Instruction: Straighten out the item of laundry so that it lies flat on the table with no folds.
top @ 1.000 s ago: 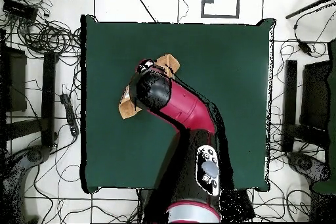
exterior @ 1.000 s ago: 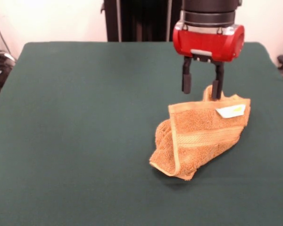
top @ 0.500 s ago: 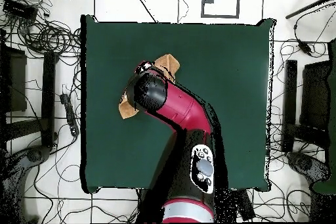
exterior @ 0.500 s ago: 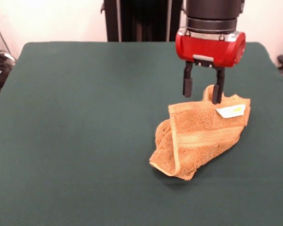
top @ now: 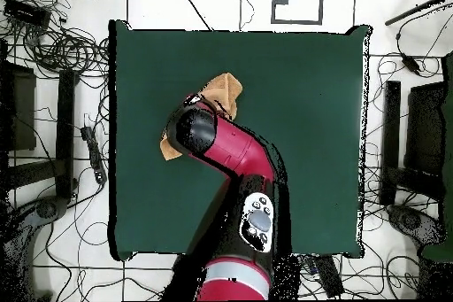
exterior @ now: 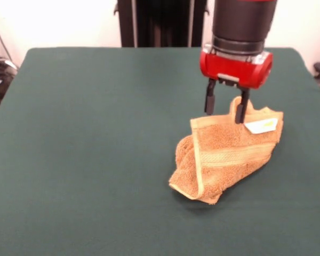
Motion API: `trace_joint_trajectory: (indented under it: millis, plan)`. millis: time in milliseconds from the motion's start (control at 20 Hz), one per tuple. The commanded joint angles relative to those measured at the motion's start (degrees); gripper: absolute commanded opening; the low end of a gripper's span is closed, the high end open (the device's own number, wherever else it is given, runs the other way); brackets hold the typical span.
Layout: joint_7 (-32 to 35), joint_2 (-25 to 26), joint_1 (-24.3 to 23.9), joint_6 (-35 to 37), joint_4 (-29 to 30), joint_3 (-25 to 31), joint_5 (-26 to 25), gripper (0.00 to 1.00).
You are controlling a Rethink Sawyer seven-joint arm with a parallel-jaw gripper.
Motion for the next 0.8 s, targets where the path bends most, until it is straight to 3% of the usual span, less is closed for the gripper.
trace_joint_trajectory:
  millis: [50, 400, 750, 800]
  plan:
    - [12.30, 6.58, 1.16, 6.36, 0.49, 0.57, -1.19, 1.00]
    - [10.66, 7.82, 0.75, 6.14, 0.43, -0.35, -1.94, 1.00]
    - [9.35, 6.46, -1.70, 0.05, 2.43, 4.18, -0.84, 1.00]
    - [9.21, 6.40, -1.88, -0.40, 2.37, 4.45, -0.96, 0.00]
